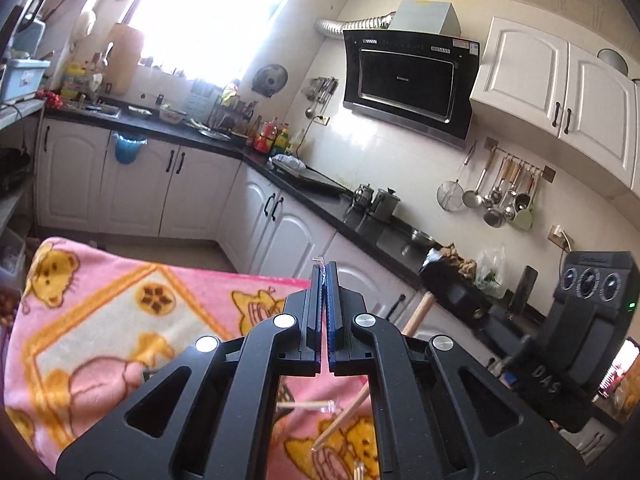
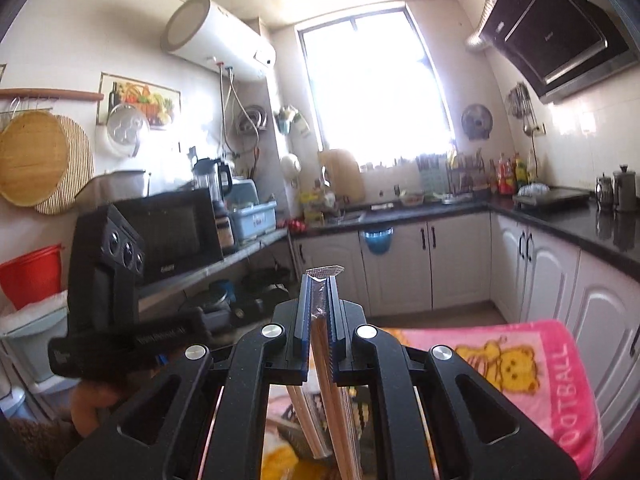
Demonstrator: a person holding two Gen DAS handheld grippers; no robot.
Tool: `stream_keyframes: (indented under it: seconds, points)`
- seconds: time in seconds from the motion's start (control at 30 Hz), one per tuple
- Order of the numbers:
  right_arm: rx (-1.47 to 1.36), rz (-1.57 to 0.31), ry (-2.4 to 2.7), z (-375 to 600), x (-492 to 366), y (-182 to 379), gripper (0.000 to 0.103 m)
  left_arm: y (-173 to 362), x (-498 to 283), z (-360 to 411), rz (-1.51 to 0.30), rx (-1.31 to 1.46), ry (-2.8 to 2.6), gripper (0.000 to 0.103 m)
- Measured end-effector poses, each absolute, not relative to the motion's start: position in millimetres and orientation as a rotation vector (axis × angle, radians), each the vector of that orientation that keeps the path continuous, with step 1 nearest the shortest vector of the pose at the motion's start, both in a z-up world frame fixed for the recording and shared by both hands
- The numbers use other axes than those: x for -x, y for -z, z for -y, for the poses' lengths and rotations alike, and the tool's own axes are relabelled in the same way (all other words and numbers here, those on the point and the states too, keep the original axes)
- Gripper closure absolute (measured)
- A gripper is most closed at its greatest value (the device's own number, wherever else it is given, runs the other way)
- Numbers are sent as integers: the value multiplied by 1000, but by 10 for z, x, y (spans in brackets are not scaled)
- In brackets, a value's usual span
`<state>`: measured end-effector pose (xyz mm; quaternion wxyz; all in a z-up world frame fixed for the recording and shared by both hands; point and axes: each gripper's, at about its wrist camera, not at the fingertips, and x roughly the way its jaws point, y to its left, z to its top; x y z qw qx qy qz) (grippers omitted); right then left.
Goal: Organize utensils
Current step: 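Raise the left tool's chopsticks upright while the right tool lifts its pair, then drop the left tool's chopsticks into the green caddy while the right tool releases its pair into it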
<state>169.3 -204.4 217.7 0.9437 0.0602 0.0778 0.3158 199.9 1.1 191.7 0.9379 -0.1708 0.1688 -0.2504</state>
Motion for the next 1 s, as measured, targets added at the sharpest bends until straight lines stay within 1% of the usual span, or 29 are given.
stream_keyframes:
  seconds: [0.13, 0.4, 0.67, 1.0]
  points:
    - [-126, -128, -640, 2029, -1830, -2299, 96, -1982, -2106, -21, -325, 341, 479, 103]
    - [-145, -127, -607, 1974, -2184, -2279, 96, -1895, -2367, -66, -345, 337, 435, 103]
    - [-137, -167, -578, 1873, -2523, -2003, 96, -1630, -2530, -50, -375, 339, 423, 103]
    - [-95, -232, -531, 1793, -2725, -1585, 96, -1316, -2599, 48, -436, 322, 422, 103]
